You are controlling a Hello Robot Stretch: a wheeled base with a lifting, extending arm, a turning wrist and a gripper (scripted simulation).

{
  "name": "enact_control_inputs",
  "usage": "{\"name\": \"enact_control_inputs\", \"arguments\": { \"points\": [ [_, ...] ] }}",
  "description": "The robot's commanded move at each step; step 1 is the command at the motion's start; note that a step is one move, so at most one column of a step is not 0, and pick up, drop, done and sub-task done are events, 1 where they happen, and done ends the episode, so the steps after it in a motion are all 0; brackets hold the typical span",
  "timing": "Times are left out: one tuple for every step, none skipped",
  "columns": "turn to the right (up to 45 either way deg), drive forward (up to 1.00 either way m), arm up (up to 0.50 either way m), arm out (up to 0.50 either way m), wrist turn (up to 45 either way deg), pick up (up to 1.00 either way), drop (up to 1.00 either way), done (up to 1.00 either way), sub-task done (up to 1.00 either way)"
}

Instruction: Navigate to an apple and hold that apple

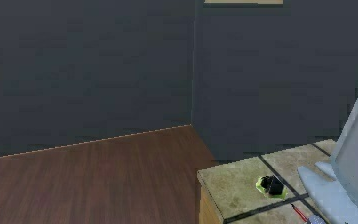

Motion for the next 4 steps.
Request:
{"name": "enact_control_inputs", "arguments": {
  "points": [
    [0.0,0.0,0.5,0.0,0.0,0.0,0.0,0.0,0.0],
    [0.0,0.0,0.38,0.0,0.0,0.0,0.0,0.0,0.0],
    [0.0,0.0,0.0,0.42,0.0,0.0,0.0,0.0,0.0],
    [0.0,0.0,0.0,0.0,45.0,0.0,0.0,0.0,0.0]
  ]
}}
